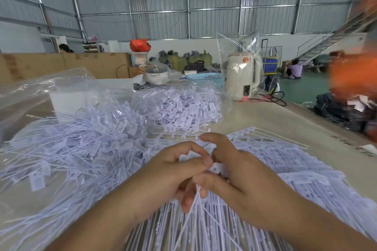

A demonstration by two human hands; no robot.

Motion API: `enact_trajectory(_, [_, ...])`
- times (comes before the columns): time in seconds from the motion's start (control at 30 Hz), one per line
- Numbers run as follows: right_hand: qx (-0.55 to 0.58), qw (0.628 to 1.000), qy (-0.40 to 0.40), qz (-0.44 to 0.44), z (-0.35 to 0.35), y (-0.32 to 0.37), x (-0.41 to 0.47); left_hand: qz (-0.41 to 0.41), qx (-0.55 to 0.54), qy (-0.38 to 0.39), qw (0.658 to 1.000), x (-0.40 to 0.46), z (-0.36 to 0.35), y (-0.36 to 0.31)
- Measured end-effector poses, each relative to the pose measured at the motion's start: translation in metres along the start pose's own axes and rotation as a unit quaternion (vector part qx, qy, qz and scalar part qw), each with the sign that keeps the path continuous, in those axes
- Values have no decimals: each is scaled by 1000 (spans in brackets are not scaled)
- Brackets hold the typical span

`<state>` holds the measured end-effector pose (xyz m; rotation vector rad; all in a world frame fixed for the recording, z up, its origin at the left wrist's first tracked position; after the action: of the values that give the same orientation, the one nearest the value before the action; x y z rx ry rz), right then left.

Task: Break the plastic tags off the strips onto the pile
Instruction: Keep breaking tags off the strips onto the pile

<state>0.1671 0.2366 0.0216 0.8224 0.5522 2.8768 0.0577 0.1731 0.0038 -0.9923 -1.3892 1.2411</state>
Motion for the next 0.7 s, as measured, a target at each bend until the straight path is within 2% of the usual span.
enact_trajectory(0.23, [58,998,19,-13,9,-15,1,-15,-62,-56,996,3,11,-5])
enact_trajectory(0.4, [39,997,58,-13,8,-18,1,-33,0,-46,998,2,8,-4])
enact_trajectory(0.53, [-14,999,-15,-33,13,-18,2,-83,-15,-104,991,3,7,-7])
enact_trajectory(0.63, [-120,984,-122,-40,18,-6,-1,-108,-88,-147,979,3,1,-12])
enact_trajectory(0.7, [-119,969,-209,-47,25,1,-3,-110,-134,-168,971,2,-3,-13])
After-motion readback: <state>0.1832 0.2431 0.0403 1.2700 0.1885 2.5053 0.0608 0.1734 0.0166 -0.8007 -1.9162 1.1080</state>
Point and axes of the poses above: each hand's wrist, its own x-axis towards the middle knuckle, its own z-axis out of the back of the hand, y = z × x, the point moved 6 cm from there along x, towards the middle knuckle, and after that the axes turned 4 degrees about -x, right-handed, at the moved point
